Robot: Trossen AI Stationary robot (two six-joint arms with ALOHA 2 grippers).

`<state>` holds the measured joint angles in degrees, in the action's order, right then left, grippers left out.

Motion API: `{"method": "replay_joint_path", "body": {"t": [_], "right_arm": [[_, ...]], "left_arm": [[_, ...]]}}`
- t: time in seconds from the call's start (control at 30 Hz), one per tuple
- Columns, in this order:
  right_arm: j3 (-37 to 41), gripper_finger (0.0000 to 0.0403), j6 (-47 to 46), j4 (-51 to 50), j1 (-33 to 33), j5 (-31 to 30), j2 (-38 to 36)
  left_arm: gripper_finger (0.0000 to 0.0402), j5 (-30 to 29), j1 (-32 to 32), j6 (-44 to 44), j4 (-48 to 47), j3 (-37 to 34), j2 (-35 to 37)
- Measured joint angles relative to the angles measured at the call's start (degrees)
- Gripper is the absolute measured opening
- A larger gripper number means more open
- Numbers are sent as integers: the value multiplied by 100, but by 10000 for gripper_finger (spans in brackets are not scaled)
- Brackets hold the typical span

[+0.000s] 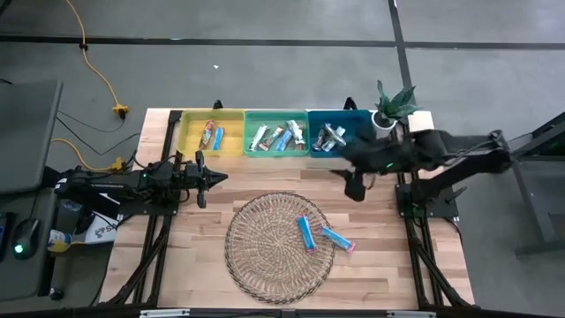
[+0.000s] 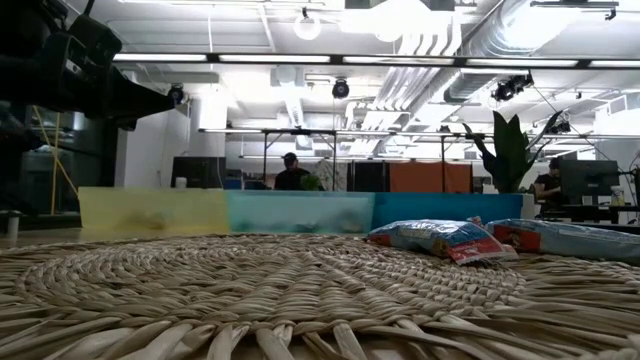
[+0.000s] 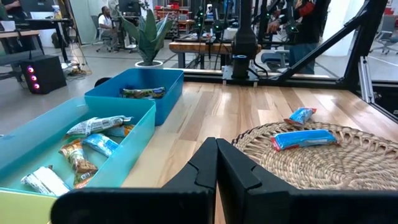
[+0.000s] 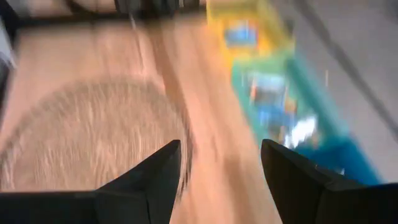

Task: Pick and place Granola Bars by type
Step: Put the red granola bar into the yellow bin

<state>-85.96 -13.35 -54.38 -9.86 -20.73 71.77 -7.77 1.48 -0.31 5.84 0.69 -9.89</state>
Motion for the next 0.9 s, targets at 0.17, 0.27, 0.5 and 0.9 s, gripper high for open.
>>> {"method": "replay_joint_path", "body": {"t": [0.17, 0.27, 0.5, 0.9], "right_arm": [[-277, 207, -1531, -1538, -197, 267, 854], [-95, 207, -2362, -1956, -247, 677, 1270], [728, 207, -3275, -1437, -494, 1466, 1800], [2158, 207, -4060, 470, -1211, 2258, 1825]], "left_arm": [[0, -1, 0, 0, -1, 0, 0], [0, 0, 0, 0, 0, 0, 0], [0, 0, 0, 1, -2, 0, 0], [0, 0, 0, 1, -2, 0, 1]]}}
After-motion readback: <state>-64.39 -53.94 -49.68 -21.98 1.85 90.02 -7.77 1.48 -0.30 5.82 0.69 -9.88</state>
